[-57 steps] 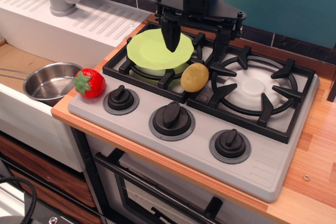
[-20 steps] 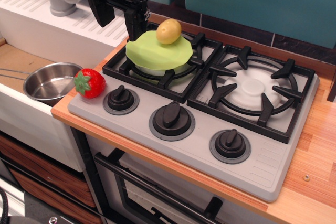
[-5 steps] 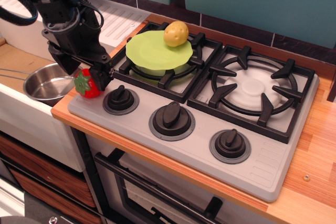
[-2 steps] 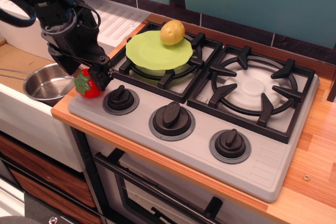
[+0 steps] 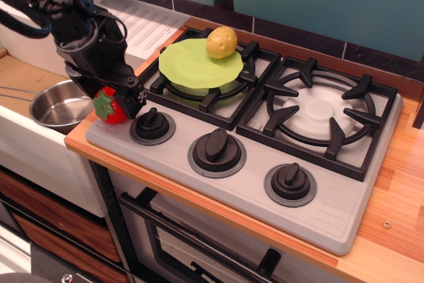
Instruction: Put potato on plate and strawberry in pot or pan in sink
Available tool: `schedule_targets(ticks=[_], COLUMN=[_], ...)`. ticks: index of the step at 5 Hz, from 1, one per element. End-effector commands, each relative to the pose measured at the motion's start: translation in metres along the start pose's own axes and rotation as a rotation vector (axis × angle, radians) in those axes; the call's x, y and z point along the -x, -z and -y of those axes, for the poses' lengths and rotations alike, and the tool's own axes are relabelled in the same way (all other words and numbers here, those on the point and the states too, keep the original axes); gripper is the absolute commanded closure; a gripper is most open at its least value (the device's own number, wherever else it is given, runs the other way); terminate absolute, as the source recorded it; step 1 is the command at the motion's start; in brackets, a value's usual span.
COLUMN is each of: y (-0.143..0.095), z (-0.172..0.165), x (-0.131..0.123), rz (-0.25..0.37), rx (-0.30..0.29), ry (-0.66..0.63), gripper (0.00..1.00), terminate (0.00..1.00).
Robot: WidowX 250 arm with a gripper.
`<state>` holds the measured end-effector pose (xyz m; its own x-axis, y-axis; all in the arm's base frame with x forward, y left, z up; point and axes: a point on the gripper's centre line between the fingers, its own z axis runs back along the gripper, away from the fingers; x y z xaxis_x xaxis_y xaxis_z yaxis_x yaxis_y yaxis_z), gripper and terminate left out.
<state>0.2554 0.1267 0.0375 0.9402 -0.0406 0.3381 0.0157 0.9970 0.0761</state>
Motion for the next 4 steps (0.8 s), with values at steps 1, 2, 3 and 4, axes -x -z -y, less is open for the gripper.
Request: schedule_targets(ticks=[1, 2, 3, 4], y=[-0.005, -0.009, -0.015, -0.021], z=[-0.007, -0.006, -0.005, -0.005], x=[-0.008, -0.007, -0.008, -0.009], rz=[0.019, -0.005, -0.019, -0.031], rx=[-0.001, 0.004, 0.027, 0.031], ry=[0.018, 0.009, 0.008, 0.006], gripper=[0.0, 1.0, 1.0, 1.0], terminate=[0.0, 0.0, 0.0, 0.0])
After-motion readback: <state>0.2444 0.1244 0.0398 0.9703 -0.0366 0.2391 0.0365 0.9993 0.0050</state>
